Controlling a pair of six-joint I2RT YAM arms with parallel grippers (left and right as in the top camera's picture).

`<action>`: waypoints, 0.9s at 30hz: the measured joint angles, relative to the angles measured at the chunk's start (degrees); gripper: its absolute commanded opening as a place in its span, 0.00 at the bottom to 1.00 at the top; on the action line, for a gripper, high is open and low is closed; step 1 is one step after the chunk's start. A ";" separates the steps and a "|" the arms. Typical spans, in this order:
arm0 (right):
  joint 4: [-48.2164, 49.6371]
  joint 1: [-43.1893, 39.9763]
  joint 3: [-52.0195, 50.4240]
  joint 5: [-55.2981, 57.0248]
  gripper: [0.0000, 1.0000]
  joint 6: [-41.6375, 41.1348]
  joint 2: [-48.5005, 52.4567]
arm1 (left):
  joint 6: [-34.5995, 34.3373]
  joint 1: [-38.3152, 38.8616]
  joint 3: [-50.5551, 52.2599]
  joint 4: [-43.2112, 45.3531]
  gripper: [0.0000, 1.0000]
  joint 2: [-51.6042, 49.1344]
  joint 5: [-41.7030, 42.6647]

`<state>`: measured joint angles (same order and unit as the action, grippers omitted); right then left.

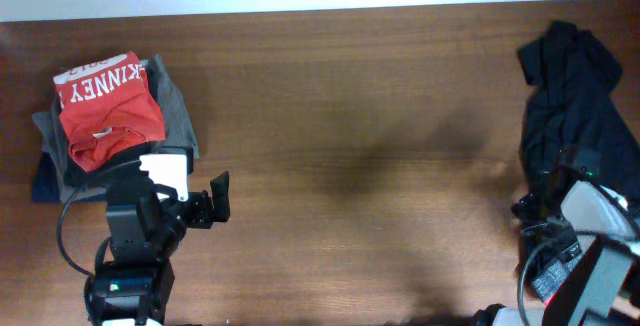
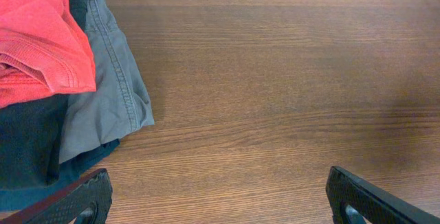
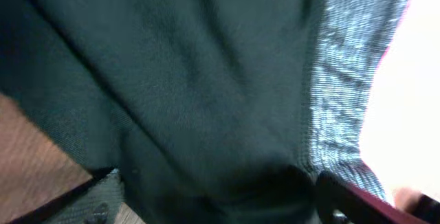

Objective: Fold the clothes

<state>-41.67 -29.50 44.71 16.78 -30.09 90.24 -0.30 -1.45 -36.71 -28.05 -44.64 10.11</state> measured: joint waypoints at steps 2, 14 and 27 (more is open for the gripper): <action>0.55 0.00 0.31 -0.33 0.62 -0.42 0.63 | 0.00 0.00 0.00 0.00 0.99 0.00 0.00; 1.68 -0.37 0.90 -6.64 0.04 5.16 2.29 | 0.00 0.00 0.00 0.00 0.99 0.00 0.00; 18.75 32.02 2.62 -41.09 0.11 13.55 -8.28 | 0.00 0.00 -0.04 3.76 0.99 -0.68 0.00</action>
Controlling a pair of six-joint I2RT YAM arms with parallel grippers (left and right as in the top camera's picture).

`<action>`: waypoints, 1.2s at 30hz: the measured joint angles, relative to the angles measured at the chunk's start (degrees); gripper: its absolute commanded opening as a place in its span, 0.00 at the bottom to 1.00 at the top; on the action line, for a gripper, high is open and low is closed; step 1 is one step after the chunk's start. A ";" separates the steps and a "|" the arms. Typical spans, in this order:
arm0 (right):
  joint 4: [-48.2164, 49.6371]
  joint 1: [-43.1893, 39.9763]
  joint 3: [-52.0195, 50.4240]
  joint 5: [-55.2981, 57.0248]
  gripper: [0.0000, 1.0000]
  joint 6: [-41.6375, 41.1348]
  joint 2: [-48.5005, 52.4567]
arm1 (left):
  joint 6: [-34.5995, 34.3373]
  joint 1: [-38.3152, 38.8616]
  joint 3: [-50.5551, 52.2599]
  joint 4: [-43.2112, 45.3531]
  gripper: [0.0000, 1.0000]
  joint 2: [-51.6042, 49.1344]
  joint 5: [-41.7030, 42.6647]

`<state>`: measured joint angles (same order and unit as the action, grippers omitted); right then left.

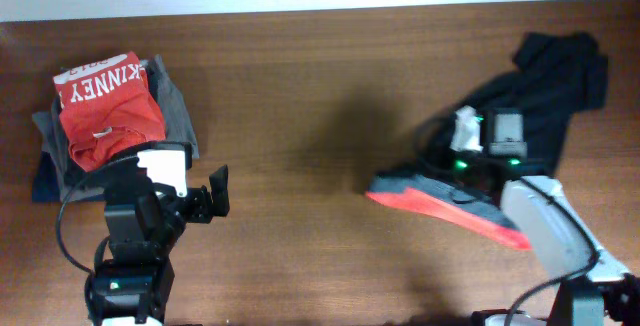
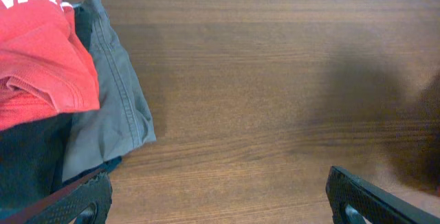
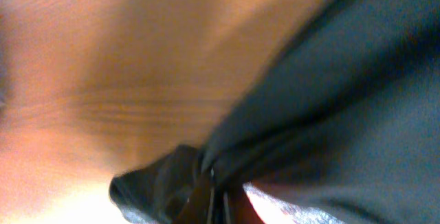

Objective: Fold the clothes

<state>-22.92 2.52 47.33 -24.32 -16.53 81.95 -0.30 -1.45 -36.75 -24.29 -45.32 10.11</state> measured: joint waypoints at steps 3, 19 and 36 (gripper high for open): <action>-0.07 7.45 4.02 -0.70 0.29 -0.70 -0.04 | 0.00 0.00 0.00 1.05 0.99 -1.44 0.13; -30.49 -17.64 17.38 4.35 0.70 9.73 -10.84 | -2.23 0.31 -0.02 3.15 0.99 -11.13 13.73; -35.63 -23.61 17.38 4.76 0.70 11.19 -11.15 | -17.09 15.28 -0.35 26.64 0.99 -41.90 17.35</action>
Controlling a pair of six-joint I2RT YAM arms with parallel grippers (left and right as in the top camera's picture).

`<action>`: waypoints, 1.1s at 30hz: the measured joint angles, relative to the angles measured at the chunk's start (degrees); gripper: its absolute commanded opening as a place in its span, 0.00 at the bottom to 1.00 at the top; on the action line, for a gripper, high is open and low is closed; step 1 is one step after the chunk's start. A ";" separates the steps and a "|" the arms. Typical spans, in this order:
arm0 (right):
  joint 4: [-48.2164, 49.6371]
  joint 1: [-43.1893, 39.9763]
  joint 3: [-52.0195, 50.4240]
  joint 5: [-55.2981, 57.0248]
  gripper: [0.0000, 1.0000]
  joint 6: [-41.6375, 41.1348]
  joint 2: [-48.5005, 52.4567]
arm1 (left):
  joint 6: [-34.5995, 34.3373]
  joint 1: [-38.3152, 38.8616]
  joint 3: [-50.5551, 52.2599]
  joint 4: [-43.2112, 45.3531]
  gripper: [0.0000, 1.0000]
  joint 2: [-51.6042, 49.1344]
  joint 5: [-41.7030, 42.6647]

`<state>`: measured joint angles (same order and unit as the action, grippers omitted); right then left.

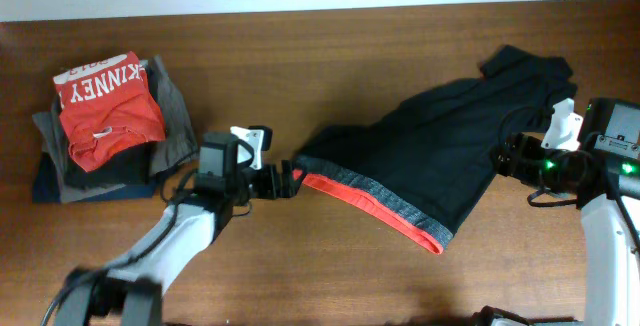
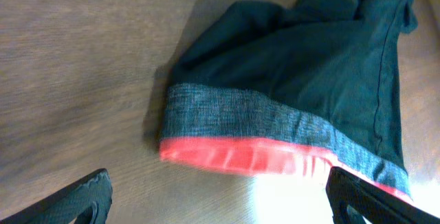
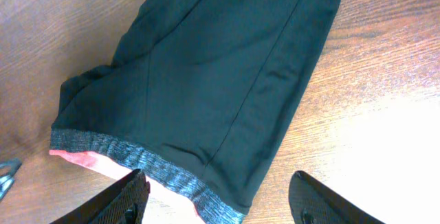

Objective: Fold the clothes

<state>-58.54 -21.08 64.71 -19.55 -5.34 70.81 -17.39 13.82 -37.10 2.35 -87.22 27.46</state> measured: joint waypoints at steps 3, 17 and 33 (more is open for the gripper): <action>0.00 0.00 0.02 0.02 0.70 0.04 0.00 | -1.81 0.98 -0.09 4.07 0.99 -5.16 -0.46; -0.20 0.00 0.02 0.04 0.70 0.02 0.00 | -5.31 5.31 -0.48 14.40 0.18 -12.96 -1.53; -0.26 0.00 0.02 1.14 0.70 0.00 0.00 | -5.99 -4.68 -6.16 16.06 0.02 -10.54 -2.75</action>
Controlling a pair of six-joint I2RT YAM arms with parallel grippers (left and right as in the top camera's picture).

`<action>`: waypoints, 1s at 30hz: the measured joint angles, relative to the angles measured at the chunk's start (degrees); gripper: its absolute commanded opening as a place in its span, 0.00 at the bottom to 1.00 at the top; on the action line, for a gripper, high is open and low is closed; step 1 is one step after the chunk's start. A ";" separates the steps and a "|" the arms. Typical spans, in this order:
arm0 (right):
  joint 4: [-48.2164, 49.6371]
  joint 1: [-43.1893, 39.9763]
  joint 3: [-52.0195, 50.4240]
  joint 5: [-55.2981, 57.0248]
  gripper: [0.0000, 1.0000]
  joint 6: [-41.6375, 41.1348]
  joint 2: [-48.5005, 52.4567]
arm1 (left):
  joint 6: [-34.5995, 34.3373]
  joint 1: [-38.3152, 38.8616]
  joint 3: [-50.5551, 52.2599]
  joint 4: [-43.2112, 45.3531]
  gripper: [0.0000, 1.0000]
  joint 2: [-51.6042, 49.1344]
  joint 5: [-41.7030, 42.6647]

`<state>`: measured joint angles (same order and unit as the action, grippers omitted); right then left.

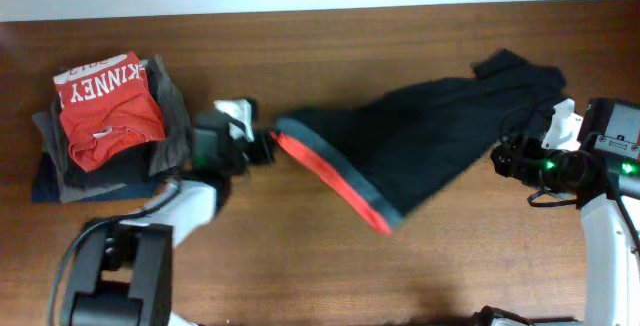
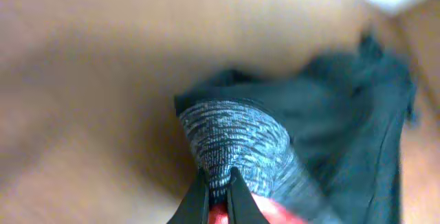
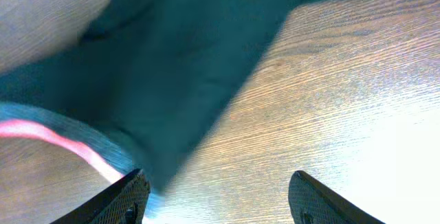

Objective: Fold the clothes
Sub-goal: 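Pull the waistband left with the left gripper, spreading the leggings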

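A black garment (image 1: 430, 131) with a grey waistband and red lining (image 1: 335, 181) lies stretched across the table's middle and right. My left gripper (image 1: 262, 148) is shut on the waistband's left corner (image 2: 230, 145), pinching the grey band between its fingers (image 2: 198, 203). At the right, my right gripper (image 1: 500, 159) stands open beside the garment's right part (image 3: 172, 66), with bare wood between its fingers (image 3: 130, 196).
A pile of folded clothes (image 1: 105, 116), red shirt on top over grey and dark pieces, sits at the table's far left. The table's back edge (image 1: 320, 11) runs along the top of the overhead view.
My left gripper was open just left of the waistband; now it is shut on the band's corner, and that corner sits further left and back. The right gripper stays open.
The garment lay crumpled at the far right with my right gripper in it. Then the right gripper held it toward the middle. Then it lay spread, both grippers open. Now my left gripper holds its waistband corner.
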<state>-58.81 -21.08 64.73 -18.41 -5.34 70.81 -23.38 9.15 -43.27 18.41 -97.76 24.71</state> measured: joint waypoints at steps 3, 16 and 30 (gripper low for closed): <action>-0.04 0.00 0.00 0.13 0.70 0.00 0.00 | 0.28 -4.57 -6.32 -2.12 0.99 1.18 -1.07; -0.15 0.00 0.00 0.20 0.70 0.00 0.00 | 0.20 -2.89 -10.19 -42.49 0.99 2.71 -2.25; -0.44 0.00 0.00 0.44 0.70 0.07 0.00 | -8.92 12.55 -10.19 -43.28 0.99 1.70 -5.73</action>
<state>-59.24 -21.08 64.73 -17.98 -5.28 70.81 -32.29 21.69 -53.45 -24.86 -96.05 18.98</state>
